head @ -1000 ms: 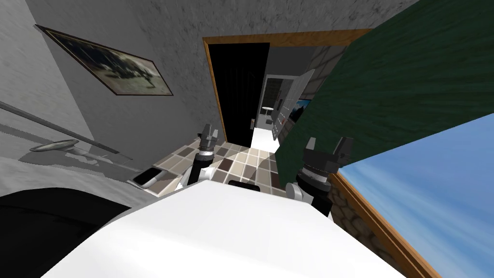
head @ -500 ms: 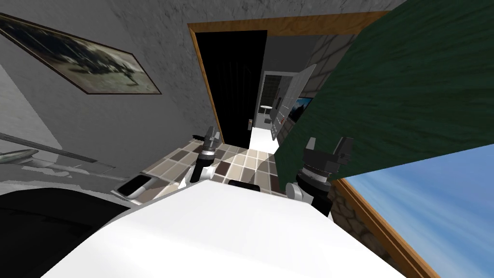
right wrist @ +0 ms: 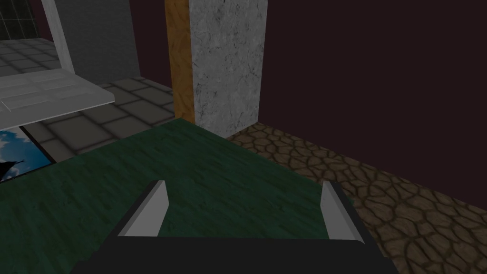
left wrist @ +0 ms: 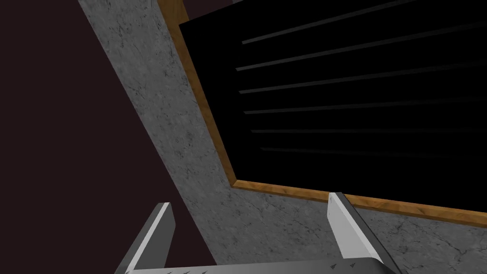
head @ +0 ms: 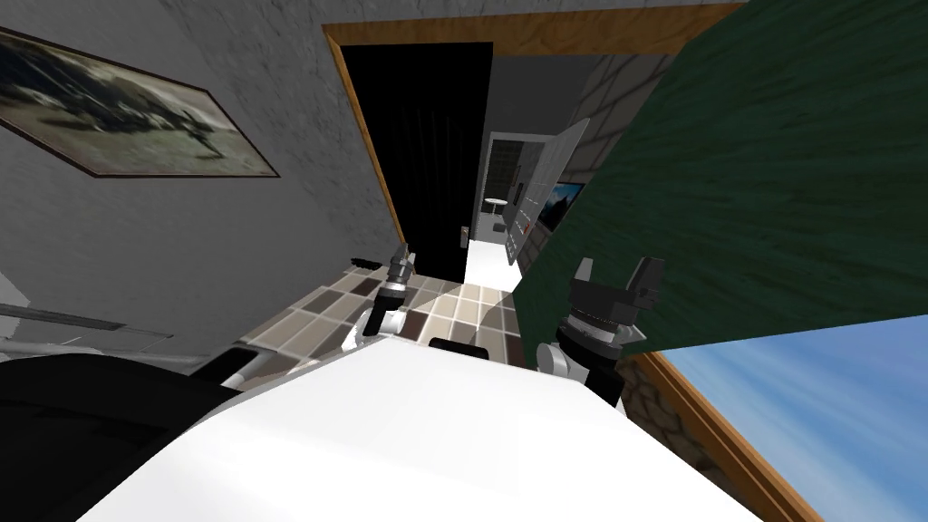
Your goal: Pull the door open
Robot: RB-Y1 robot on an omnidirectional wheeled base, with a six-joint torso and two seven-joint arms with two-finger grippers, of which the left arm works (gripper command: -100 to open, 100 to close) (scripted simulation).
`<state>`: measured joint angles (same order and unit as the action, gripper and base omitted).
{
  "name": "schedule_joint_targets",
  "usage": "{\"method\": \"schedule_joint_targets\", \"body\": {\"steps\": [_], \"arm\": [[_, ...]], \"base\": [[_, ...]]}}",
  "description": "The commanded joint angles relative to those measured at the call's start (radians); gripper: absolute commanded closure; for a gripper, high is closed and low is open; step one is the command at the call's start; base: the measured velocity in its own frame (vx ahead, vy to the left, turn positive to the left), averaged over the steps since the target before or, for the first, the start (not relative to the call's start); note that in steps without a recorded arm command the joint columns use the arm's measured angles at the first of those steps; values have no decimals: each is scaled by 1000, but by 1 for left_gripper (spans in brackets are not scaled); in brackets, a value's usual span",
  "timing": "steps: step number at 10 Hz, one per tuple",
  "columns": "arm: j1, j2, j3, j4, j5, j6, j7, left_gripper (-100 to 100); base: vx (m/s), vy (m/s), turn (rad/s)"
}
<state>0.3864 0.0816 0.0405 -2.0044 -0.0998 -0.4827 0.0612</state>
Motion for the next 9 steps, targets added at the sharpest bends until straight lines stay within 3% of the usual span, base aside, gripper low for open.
{"method": "schedule_joint_targets", "body": {"steps": [1, 9], "arm": [[-11, 1, 1, 29, 2, 6, 1, -100], [-95, 15, 24, 229, 25, 77, 22, -100]], "base": [[129, -9, -28], [175, -38, -75]]}}
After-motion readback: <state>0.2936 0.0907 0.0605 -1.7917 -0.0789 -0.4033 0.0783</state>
